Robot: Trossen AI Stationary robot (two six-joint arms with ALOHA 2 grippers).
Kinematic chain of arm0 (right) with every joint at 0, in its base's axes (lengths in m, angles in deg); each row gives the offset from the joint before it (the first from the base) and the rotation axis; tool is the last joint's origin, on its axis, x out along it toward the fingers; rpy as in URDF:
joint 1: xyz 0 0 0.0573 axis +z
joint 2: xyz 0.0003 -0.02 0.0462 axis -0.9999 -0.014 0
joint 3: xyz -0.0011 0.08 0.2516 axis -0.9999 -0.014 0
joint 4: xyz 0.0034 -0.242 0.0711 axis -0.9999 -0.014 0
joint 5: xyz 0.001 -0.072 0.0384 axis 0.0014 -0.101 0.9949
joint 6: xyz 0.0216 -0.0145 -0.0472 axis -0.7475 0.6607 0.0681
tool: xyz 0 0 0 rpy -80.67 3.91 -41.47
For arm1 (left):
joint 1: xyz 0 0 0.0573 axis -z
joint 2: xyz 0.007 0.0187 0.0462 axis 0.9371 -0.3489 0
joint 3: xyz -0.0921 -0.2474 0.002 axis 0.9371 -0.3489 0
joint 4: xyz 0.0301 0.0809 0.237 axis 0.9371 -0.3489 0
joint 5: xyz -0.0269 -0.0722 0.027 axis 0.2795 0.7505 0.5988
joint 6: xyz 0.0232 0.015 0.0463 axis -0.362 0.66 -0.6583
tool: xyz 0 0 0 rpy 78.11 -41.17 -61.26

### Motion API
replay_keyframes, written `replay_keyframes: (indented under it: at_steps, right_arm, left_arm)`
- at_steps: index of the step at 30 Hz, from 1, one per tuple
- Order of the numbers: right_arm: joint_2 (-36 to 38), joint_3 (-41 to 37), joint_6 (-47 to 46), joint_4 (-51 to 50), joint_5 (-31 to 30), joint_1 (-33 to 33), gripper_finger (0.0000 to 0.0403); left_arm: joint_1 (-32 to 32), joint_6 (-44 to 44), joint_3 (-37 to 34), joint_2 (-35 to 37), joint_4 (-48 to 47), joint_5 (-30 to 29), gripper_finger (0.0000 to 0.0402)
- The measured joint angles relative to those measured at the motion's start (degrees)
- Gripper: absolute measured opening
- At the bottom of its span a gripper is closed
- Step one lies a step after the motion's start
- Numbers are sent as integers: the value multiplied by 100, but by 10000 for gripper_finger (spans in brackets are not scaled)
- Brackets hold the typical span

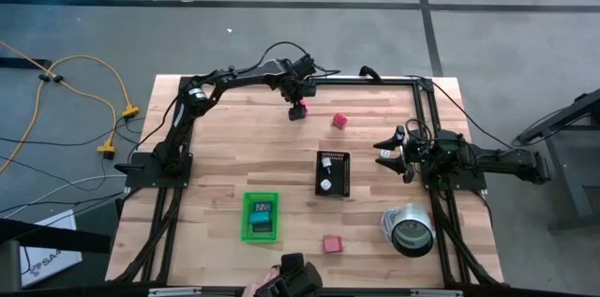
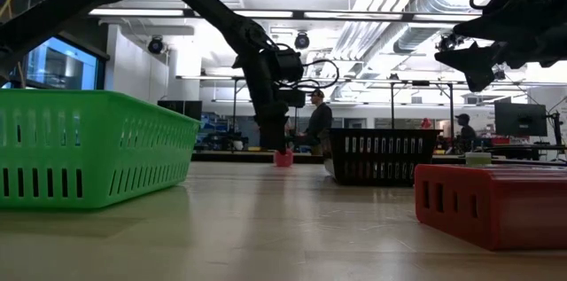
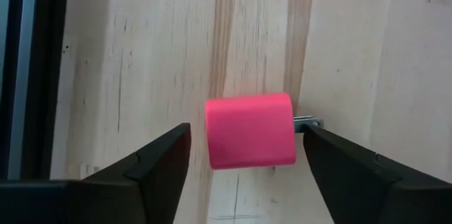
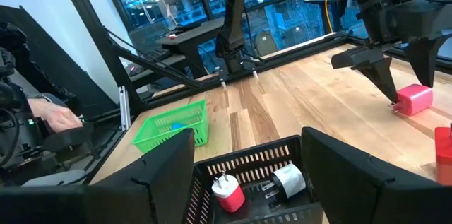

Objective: Pick & Place Office items
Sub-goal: Put the orange charger adapter into the black bin

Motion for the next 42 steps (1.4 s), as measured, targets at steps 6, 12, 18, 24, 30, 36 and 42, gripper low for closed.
replay_keyframes:
  at_steps: [6, 12, 18, 24, 30, 36, 42]
  right_arm:
    - [2, 0, 2, 0, 0, 0, 248]
    - [0, 0, 2, 0, 0, 0, 248]
    - [0, 0, 2, 0, 0, 0, 248]
    - [0, 0, 2, 0, 0, 0, 248]
    - [0, 0, 2, 0, 0, 0, 248]
    - [0, 1, 1, 0, 0, 0, 248]
    - [0, 0, 0, 0, 0, 0, 248]
  left_arm:
    - [0, 22, 2, 0, 0, 2, 244]
    - [0, 24, 4, -2, 0, 4, 242]
    - [0, 42, 7, -2, 0, 7, 217]
    - [0, 107, 7, -2, -6, 9, 183]
    - [0, 107, 11, -2, -22, 11, 172]
    - [0, 131, 11, -2, -34, 12, 170]
    - [34, 129, 11, 35, -61, -95, 169]
